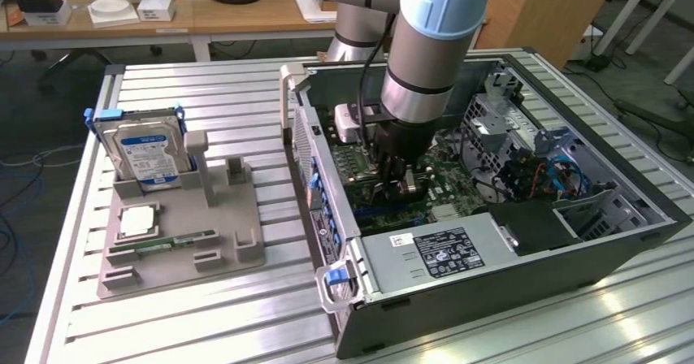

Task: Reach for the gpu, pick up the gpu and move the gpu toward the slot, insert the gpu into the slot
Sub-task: 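Insert the gpu into the slot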

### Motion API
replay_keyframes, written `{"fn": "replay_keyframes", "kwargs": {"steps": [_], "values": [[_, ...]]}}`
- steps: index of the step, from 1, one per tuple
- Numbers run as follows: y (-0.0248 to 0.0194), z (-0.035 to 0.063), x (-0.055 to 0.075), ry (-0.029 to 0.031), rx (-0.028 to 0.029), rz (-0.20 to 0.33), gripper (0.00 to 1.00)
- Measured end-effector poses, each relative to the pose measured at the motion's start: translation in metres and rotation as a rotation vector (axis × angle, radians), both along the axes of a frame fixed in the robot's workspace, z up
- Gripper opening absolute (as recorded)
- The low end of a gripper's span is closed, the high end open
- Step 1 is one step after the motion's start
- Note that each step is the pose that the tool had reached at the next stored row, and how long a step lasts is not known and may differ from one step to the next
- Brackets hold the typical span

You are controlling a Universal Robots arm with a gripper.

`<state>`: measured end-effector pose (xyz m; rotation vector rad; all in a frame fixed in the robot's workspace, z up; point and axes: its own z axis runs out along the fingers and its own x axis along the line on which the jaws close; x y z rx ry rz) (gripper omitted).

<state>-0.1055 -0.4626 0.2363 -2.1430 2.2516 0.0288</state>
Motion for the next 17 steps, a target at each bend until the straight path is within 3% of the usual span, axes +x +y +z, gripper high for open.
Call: {"fn": "replay_keyframes", "kwargs": {"steps": [17], "values": [[0.0001,-0.0013,0.0000,-0.0024,0.0005,0.000,0.27]]}}
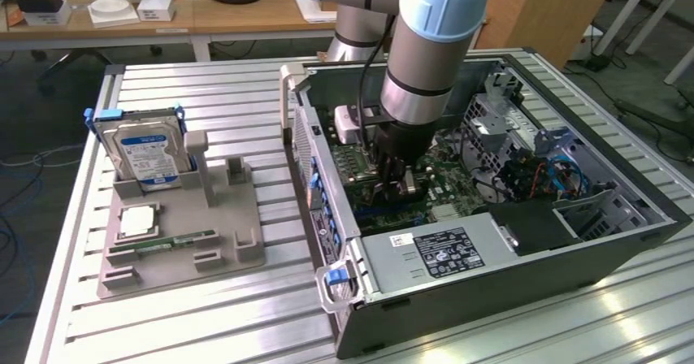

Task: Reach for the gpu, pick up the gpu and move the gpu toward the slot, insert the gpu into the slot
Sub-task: 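Insert the gpu into the slot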

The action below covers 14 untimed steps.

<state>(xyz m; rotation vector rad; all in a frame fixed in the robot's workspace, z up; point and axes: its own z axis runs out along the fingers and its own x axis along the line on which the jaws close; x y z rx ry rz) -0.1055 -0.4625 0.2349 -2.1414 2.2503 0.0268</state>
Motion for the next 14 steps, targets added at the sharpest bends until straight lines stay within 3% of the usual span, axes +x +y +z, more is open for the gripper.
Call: {"fn": "replay_keyframes", "kwargs": {"steps": [14], "values": [[-0.0001,0.0031,0.0000,-0.0017,-0.0007,0.000,0.27]]}}
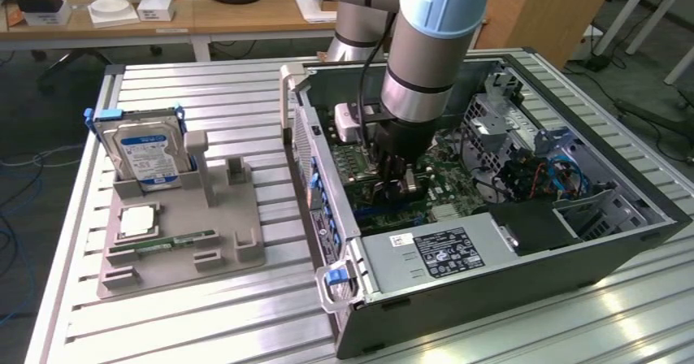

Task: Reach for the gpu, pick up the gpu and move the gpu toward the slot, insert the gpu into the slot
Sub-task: 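Insert the gpu into the slot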

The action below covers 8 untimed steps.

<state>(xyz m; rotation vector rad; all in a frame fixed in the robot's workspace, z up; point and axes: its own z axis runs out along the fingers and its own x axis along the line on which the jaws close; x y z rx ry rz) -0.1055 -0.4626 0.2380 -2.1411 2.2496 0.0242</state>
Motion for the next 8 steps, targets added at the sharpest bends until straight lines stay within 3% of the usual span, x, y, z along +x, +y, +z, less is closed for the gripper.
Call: {"fn": "replay_keyframes", "kwargs": {"steps": [8], "values": [[0.0000,0.0001,0.0003,0.0001,-0.0002,0.000,0.27]]}}
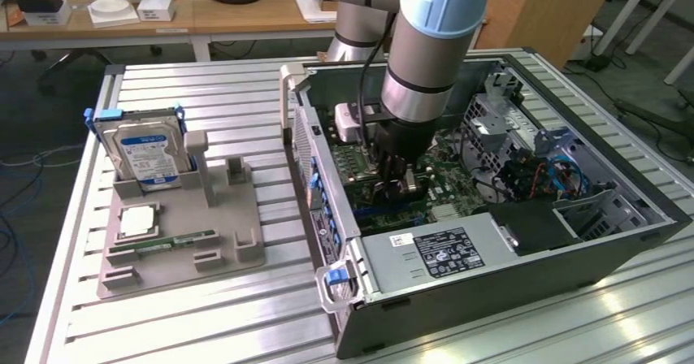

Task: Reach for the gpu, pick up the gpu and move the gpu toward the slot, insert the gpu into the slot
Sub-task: 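Insert the gpu into the slot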

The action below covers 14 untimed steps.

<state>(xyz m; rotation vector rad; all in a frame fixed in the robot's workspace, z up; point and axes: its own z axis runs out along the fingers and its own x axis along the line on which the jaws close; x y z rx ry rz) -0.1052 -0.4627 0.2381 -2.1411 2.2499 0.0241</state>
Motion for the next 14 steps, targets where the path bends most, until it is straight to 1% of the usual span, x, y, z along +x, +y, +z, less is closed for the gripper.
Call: {"fn": "replay_keyframes", "kwargs": {"steps": [6,11,14], "values": [[-0.0001,-0.0001,0.0002,-0.0002,0.0003,0.000,0.27],[-0.0013,0.0001,0.0001,-0.0002,0.0025,0.000,0.27],[-0.0020,0.0003,0.0001,-0.0002,0.0028,0.000,0.27]]}}
